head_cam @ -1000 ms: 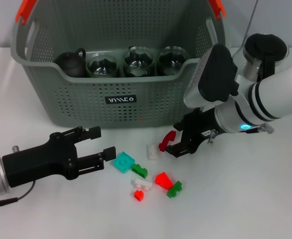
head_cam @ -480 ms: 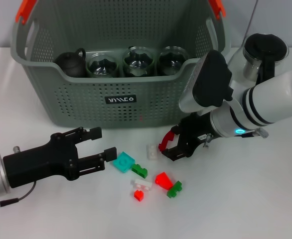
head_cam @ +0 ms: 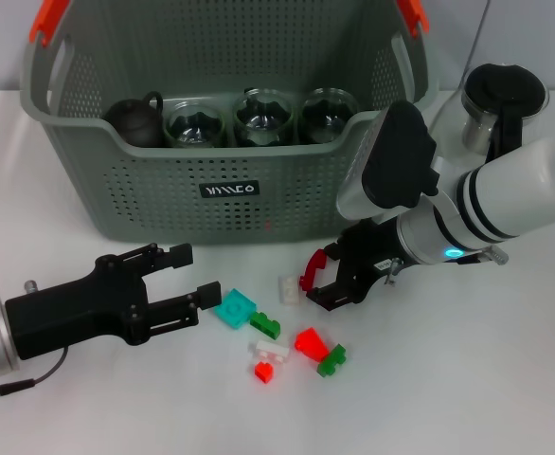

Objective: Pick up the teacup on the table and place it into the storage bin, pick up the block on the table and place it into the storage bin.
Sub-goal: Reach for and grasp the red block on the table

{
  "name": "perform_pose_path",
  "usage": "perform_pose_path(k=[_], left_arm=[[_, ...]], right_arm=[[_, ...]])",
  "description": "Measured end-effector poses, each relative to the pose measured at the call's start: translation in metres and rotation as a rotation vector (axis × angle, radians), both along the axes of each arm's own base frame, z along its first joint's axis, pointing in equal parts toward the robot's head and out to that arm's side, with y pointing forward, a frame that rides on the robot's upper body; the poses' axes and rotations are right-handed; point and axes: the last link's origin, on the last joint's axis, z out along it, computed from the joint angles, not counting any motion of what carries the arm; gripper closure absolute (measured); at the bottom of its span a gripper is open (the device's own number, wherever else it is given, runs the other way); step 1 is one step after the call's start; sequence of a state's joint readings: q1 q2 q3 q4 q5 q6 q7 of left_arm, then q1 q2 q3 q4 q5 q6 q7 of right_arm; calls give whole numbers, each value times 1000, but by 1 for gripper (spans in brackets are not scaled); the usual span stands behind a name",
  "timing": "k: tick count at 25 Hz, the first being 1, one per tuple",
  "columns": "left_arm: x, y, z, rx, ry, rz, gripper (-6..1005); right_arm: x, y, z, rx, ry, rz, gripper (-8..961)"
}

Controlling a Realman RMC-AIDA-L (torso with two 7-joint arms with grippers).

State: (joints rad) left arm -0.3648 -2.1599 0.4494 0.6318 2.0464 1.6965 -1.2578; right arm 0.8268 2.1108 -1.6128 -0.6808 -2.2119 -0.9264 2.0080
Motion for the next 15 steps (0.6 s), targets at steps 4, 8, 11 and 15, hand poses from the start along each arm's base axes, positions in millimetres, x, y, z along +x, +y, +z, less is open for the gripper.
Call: perform_pose_path(k=[4, 8, 11, 15], left_arm=[[0, 0, 0, -1, -1, -1, 236], [1, 0, 0, -2, -4, -4, 236], [1, -1, 0, -3, -6, -5, 236], [1, 0, 0, -4, -5, -5, 236]], right_arm=[[-1, 0, 0, -3, -1, 6, 223], [-3, 1, 1, -2, 0, 11, 183], [-4, 1, 2, 0, 1, 14, 150], [-5, 3, 2, 5, 2, 17, 104]])
